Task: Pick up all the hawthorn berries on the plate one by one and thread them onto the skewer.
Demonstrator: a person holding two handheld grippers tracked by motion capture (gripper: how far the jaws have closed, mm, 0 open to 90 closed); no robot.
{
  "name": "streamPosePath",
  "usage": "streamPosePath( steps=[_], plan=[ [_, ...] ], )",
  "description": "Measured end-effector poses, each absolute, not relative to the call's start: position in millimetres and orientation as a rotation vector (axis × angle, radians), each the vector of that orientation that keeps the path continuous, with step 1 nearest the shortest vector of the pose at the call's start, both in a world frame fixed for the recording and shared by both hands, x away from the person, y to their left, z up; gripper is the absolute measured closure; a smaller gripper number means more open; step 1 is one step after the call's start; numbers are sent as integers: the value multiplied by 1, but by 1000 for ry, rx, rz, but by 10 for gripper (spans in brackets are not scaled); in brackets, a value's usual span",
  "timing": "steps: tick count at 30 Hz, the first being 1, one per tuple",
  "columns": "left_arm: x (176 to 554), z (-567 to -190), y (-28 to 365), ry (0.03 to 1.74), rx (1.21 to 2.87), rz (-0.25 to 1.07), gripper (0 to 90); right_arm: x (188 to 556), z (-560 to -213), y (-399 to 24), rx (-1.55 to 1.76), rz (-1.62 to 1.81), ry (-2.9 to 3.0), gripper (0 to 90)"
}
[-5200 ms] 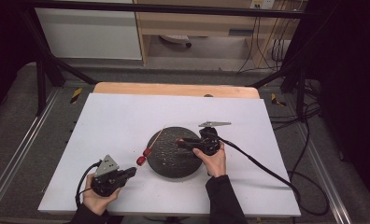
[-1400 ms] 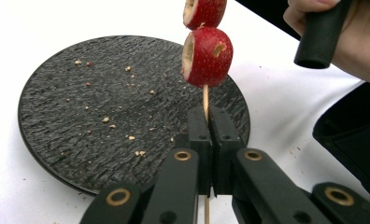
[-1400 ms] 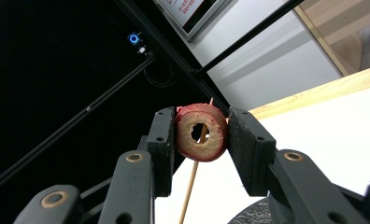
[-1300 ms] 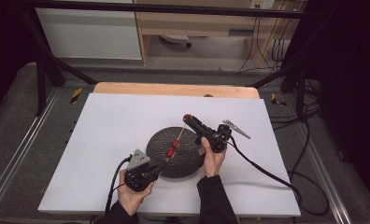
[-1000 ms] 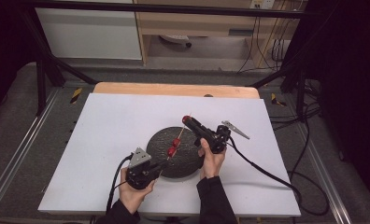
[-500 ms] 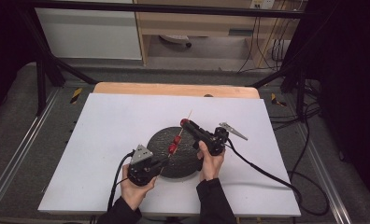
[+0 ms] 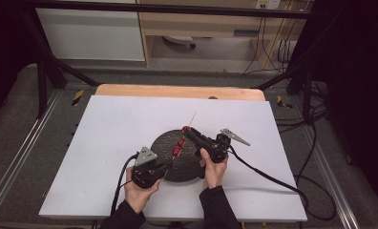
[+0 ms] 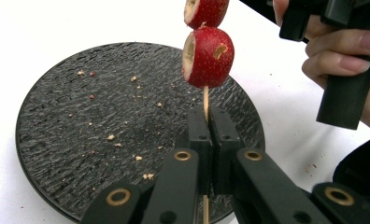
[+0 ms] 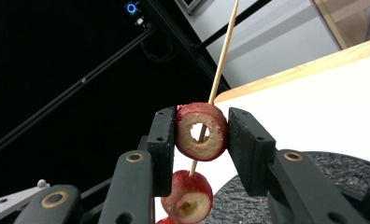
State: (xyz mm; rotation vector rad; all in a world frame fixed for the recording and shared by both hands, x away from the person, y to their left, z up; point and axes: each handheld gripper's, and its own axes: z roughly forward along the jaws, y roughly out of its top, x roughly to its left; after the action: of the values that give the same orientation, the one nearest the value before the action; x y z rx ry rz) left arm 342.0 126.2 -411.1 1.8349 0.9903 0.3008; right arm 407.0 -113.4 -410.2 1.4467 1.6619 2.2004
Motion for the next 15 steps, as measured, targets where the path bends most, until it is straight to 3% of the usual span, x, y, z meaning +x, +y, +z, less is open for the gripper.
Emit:
streamPosePath(
  steps=[15],
  plan=[
    [342, -413, 127, 986, 1843, 307, 885, 403, -415, -110, 1439, 2179, 1704, 630]
  ],
)
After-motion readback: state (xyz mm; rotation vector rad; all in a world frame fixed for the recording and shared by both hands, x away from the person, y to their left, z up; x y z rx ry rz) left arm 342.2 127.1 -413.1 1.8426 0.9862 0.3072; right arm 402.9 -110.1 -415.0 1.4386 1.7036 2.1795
